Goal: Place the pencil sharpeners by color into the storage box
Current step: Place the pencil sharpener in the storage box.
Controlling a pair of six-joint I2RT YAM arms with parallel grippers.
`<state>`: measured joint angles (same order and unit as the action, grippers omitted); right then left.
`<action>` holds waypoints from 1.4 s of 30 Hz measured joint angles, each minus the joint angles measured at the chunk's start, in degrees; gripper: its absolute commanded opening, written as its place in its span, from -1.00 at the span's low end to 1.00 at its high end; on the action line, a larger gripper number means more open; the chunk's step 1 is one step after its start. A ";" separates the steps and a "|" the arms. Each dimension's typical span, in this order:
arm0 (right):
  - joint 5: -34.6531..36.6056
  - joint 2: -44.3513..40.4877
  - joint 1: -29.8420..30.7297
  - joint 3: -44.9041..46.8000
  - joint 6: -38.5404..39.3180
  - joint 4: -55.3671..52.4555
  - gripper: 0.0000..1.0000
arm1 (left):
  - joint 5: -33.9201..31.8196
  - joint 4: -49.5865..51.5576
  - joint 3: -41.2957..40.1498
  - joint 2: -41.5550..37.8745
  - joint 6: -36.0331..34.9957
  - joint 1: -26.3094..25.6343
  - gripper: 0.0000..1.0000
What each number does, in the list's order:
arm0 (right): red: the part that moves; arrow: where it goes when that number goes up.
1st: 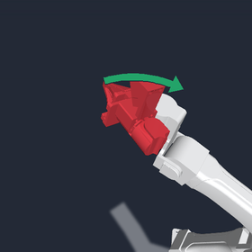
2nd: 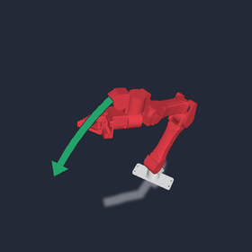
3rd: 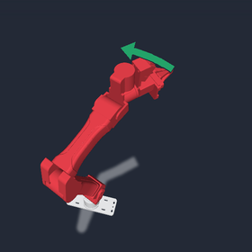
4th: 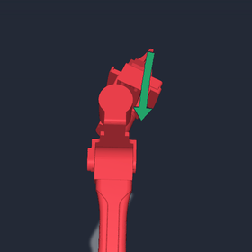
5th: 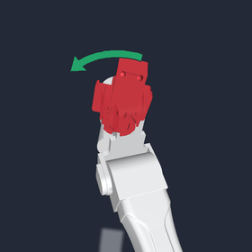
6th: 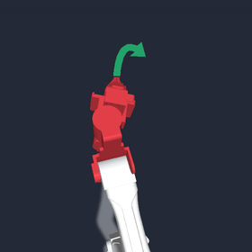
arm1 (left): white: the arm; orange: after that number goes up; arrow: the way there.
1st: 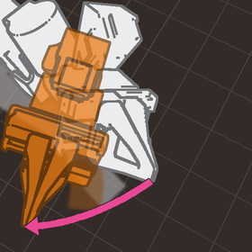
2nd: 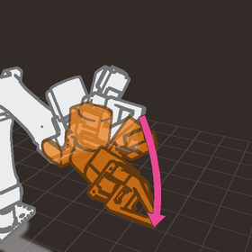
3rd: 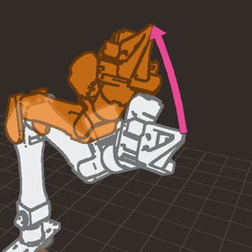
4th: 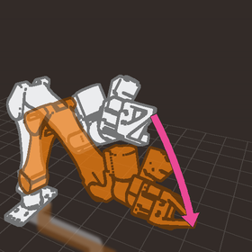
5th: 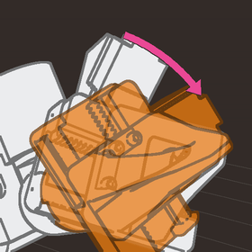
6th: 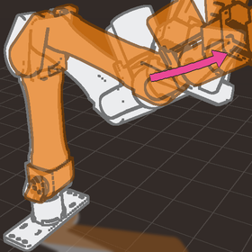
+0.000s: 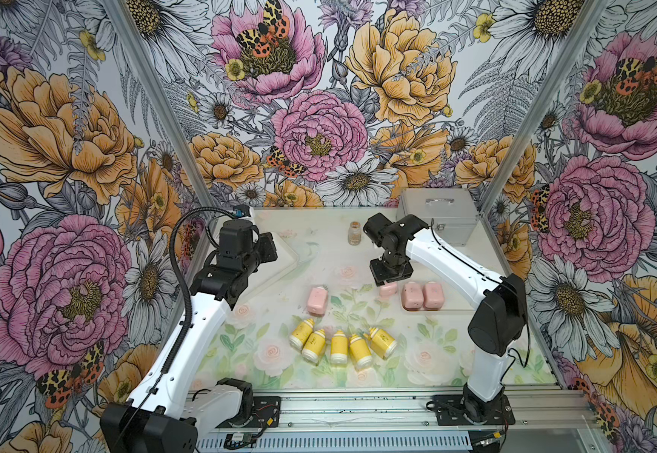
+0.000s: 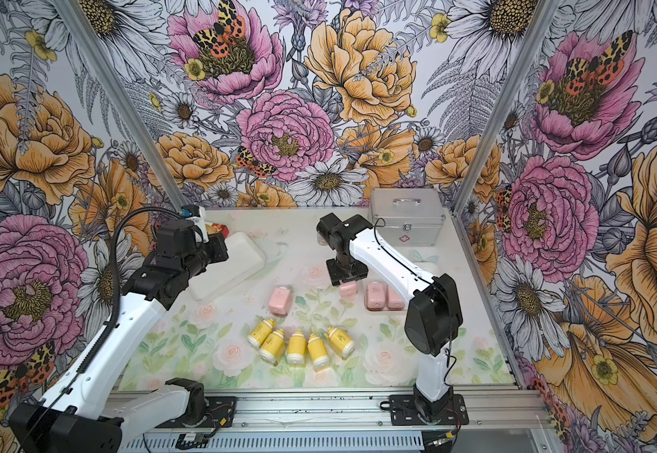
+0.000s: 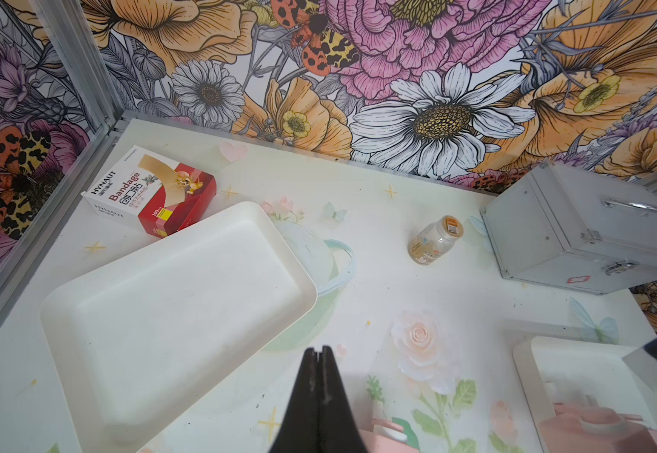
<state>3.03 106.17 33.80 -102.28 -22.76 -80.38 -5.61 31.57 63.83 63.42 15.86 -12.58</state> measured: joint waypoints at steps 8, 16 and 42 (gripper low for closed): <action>2.82 -6.08 -8.09 -1.62 2.62 -4.68 -0.11 | 0.00 0.00 0.00 0.00 0.00 0.00 -1.00; 4.33 -10.71 -18.08 -0.81 5.49 -6.75 -0.10 | 0.02 0.00 0.00 0.00 0.02 0.00 -1.00; 3.45 -8.63 -38.66 16.68 8.81 3.48 -0.10 | 2.97 -0.02 0.00 -1.11 0.22 1.73 -1.00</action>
<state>6.48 97.54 -4.86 -85.60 -13.96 -76.90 -2.63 31.55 63.83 62.30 16.08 -10.85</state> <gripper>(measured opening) 0.569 0.047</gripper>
